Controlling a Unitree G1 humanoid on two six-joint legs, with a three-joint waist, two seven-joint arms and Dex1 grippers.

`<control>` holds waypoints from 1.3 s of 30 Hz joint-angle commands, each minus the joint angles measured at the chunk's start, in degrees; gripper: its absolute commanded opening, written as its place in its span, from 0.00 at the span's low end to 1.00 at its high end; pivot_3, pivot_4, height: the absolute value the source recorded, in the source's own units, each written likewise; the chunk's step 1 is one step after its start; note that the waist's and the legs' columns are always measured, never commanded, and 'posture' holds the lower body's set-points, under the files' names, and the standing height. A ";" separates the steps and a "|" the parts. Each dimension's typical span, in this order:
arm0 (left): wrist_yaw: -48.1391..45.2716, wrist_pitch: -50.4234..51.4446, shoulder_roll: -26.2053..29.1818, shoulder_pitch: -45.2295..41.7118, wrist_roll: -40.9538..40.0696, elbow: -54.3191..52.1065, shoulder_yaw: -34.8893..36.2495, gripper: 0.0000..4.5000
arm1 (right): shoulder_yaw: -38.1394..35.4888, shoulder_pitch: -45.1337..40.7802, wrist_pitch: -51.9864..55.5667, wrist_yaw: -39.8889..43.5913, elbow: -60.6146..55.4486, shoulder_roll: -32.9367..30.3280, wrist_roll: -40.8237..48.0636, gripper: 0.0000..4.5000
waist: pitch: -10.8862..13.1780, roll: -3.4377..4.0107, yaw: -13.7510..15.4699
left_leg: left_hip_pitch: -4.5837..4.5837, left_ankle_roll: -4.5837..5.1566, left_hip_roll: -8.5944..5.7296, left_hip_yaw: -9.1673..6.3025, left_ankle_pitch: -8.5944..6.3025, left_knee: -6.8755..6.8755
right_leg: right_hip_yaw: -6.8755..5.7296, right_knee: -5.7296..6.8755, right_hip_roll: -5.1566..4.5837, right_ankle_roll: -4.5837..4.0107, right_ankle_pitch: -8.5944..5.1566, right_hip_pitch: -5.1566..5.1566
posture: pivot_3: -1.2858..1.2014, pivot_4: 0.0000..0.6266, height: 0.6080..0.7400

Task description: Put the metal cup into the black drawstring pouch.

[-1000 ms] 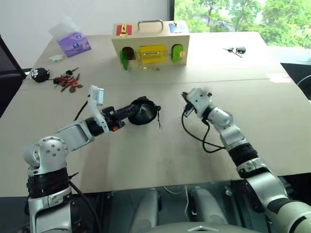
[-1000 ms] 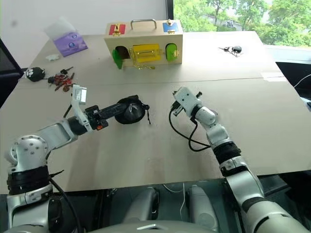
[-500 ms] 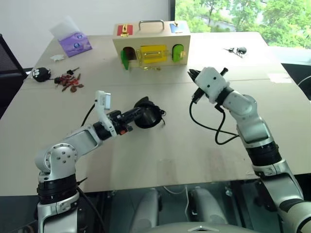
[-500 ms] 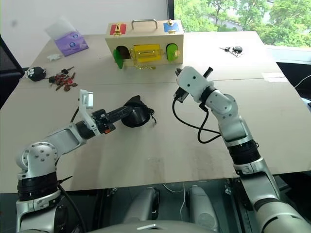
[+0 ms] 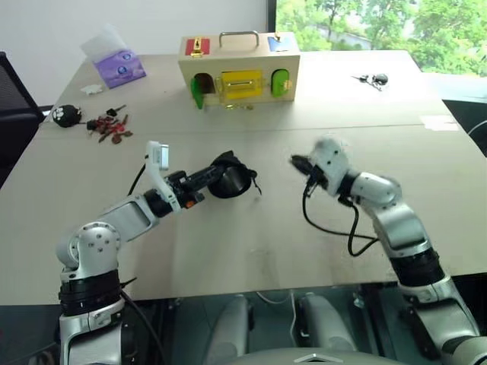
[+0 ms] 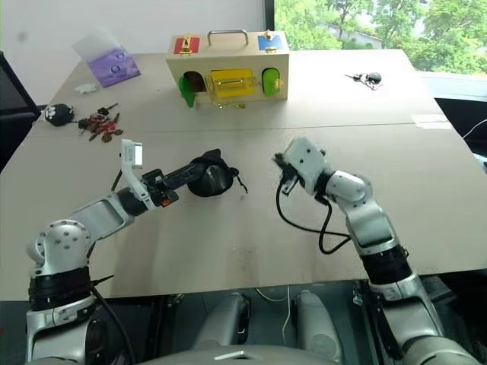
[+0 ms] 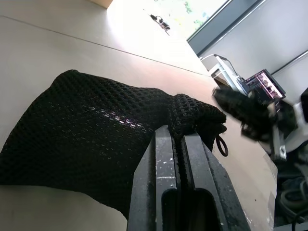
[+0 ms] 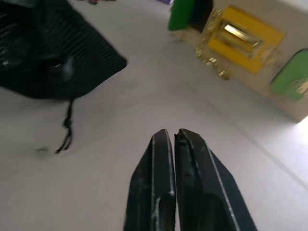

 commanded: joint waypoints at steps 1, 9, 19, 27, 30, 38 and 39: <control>-2.87 -0.94 3.38 -2.11 0.97 1.67 0.84 0.00 | 0.05 1.13 5.27 1.70 -2.10 2.91 5.64 0.39 | -0.01 -0.01 -0.25 | 0.03 0.00 0.00 0.00 0.00 0.01 | 0.01 0.01 0.03 0.00 0.00 0.02 | 0.52 0.24 1.00; -4.71 -0.49 5.17 -3.97 2.19 3.16 -0.07 0.00 | 2.74 -1.92 4.53 3.24 8.40 9.64 7.40 0.54 | 0.00 0.00 -0.20 | 0.03 -0.01 -0.01 0.03 0.00 0.01 | -0.01 0.02 0.07 0.00 0.00 0.01 | 0.52 0.24 1.00; -4.02 1.44 5.85 -3.00 1.08 1.13 0.96 0.00 | 3.27 -5.99 -0.81 -1.69 18.97 16.44 4.50 0.98 | 0.00 0.00 -0.20 | 0.03 -0.17 0.00 -0.01 0.10 0.00 | -0.01 0.03 0.05 0.00 0.00 0.00 | 0.52 0.24 1.00; -2.77 2.15 5.50 -2.12 0.16 -0.75 1.90 0.00 | 2.54 -9.88 -6.22 -3.36 26.73 19.11 2.99 0.50 | 0.00 0.00 -0.24 | 0.04 -0.18 0.00 -0.04 0.10 -0.01 | 0.00 0.03 0.05 0.00 0.00 -0.01 | 0.52 0.24 1.00; -2.16 2.24 5.22 -1.64 -0.19 -1.45 2.36 0.00 | 2.41 -9.66 -7.09 -3.00 26.04 18.42 2.65 0.18 | 0.00 0.00 -0.24 | 0.03 -0.18 0.00 -0.05 0.10 -0.01 | 0.01 0.03 0.04 0.00 0.00 -0.01 | 0.52 0.24 1.00; -0.65 1.82 4.16 -0.50 -1.19 -2.79 2.76 0.00 | 0.30 -8.24 -5.77 -3.76 16.22 11.52 1.62 0.01 | 0.00 0.00 -0.17 | 0.02 -0.15 0.02 -0.08 0.08 -0.01 | 0.00 0.03 0.01 0.00 0.00 -0.01 | 0.52 0.24 1.00; -0.41 1.72 3.95 -0.54 -1.35 -2.90 2.77 0.00 | -0.30 -8.36 -5.53 -4.16 14.78 10.13 1.22 0.01 | 0.00 0.00 -0.16 | 0.03 -0.15 0.02 -0.08 0.08 -0.01 | 0.00 0.03 0.02 0.00 0.00 -0.01 | 0.52 0.24 1.00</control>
